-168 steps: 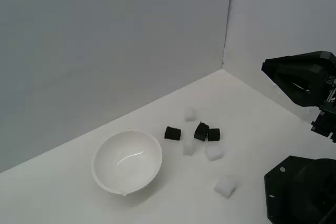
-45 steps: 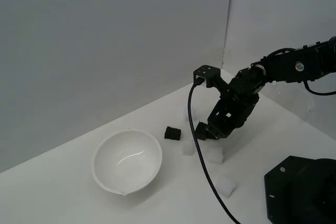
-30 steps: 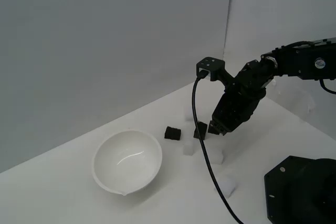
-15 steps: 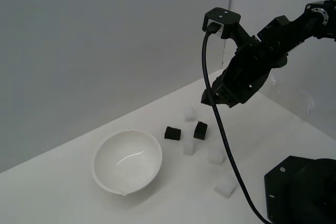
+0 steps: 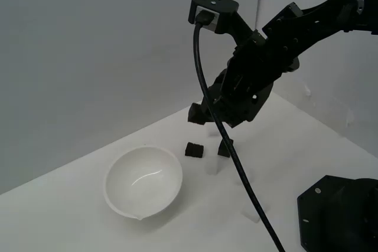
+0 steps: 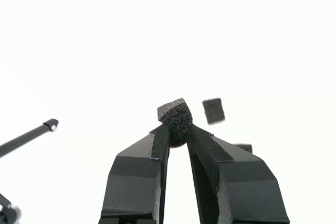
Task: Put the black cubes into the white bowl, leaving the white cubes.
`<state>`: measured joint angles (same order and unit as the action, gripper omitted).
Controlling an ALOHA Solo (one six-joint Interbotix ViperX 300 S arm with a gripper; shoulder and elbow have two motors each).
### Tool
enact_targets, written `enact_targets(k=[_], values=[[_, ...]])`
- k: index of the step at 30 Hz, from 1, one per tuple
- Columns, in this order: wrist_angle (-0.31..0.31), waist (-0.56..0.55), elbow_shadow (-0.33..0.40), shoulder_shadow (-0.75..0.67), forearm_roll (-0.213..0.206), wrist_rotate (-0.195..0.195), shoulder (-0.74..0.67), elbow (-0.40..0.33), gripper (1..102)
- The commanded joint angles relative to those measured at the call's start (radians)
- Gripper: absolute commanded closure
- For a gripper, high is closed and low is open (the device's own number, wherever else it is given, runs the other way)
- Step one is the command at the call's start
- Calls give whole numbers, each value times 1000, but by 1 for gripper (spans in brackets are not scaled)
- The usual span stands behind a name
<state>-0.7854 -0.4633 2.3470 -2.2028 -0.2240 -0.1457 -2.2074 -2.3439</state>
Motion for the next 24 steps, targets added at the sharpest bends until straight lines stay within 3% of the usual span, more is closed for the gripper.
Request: enact_targets(k=[1, 9, 18, 19, 22, 23, 24], values=[[25, -54, -49, 21, -26, 5, 21, 40, 100], [135, -178, -95, 186, -41, 12, 189, 86, 100], [187, -196, -106, 275, -52, 12, 276, 97, 97], [196, -198, -106, 275, -58, 12, 276, 98, 88], [221, -198, -109, 279, -83, 12, 282, 98, 45], [224, -198, -109, 282, -89, 12, 285, 98, 36], [225, -201, -107, 285, -95, 12, 287, 98, 33]])
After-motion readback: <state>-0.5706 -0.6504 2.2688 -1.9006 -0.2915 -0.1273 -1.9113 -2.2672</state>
